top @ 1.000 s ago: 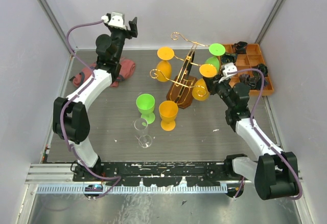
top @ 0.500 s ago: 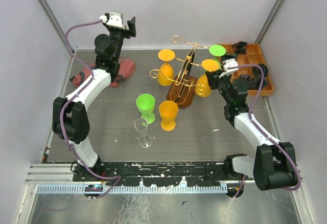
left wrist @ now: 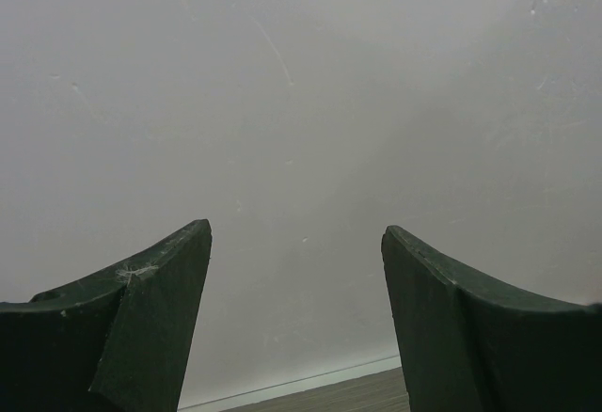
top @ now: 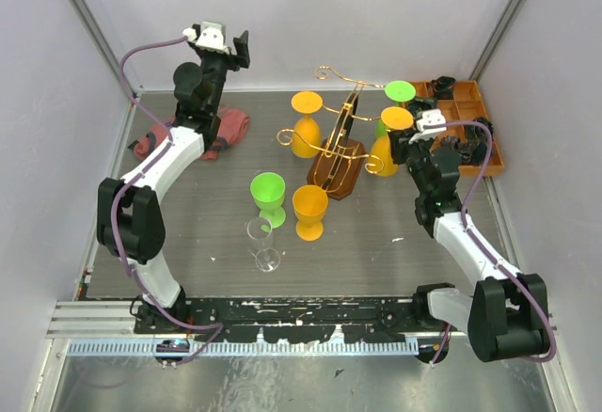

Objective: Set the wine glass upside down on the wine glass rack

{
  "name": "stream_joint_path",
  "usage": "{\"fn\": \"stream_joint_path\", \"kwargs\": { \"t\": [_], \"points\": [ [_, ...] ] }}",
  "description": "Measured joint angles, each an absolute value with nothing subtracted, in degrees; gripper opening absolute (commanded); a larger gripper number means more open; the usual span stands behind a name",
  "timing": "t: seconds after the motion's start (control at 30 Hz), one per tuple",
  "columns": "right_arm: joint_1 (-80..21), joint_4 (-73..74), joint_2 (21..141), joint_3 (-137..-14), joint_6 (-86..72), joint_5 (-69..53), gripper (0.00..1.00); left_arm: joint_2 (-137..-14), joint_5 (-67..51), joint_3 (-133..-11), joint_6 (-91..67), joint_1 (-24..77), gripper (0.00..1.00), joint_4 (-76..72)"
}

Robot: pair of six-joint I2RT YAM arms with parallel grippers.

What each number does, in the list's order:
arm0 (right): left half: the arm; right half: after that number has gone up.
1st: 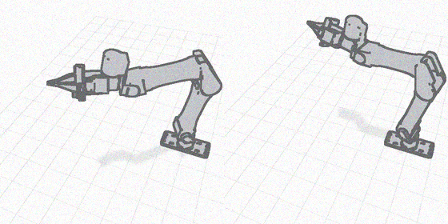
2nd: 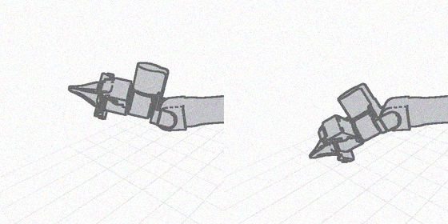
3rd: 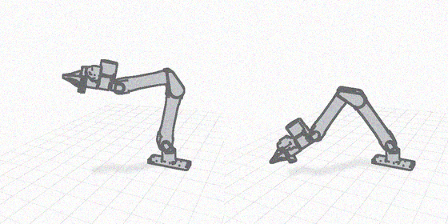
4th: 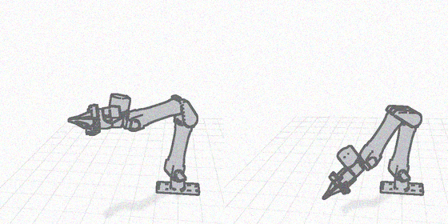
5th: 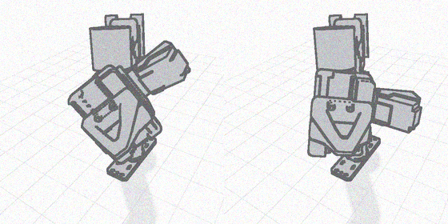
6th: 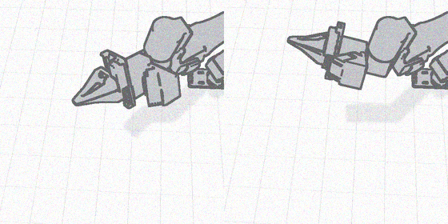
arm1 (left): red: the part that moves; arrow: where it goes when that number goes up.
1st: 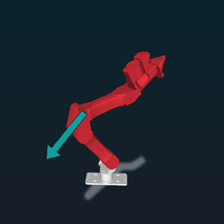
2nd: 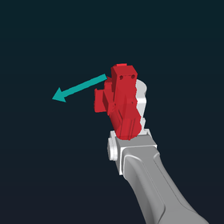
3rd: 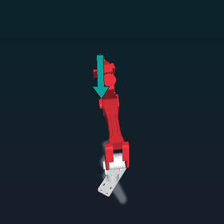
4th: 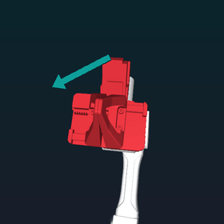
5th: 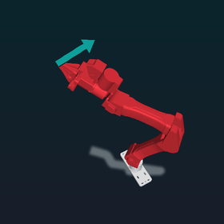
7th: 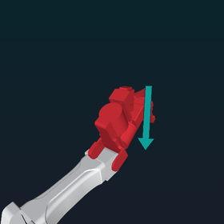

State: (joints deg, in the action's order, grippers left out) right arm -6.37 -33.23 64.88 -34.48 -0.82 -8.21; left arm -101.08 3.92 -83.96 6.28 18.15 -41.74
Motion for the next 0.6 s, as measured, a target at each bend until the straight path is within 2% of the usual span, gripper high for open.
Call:
{"fn": "stream_joint_path", "kwargs": {
  "t": [0.6],
  "points": [
    [-6.7, -26.4, 61.5, -34.0, 2.9, -12.1, 0.01, -101.4, 4.0, -82.7, 6.0, 18.1, 0.80, -42.5]
  ]
}}
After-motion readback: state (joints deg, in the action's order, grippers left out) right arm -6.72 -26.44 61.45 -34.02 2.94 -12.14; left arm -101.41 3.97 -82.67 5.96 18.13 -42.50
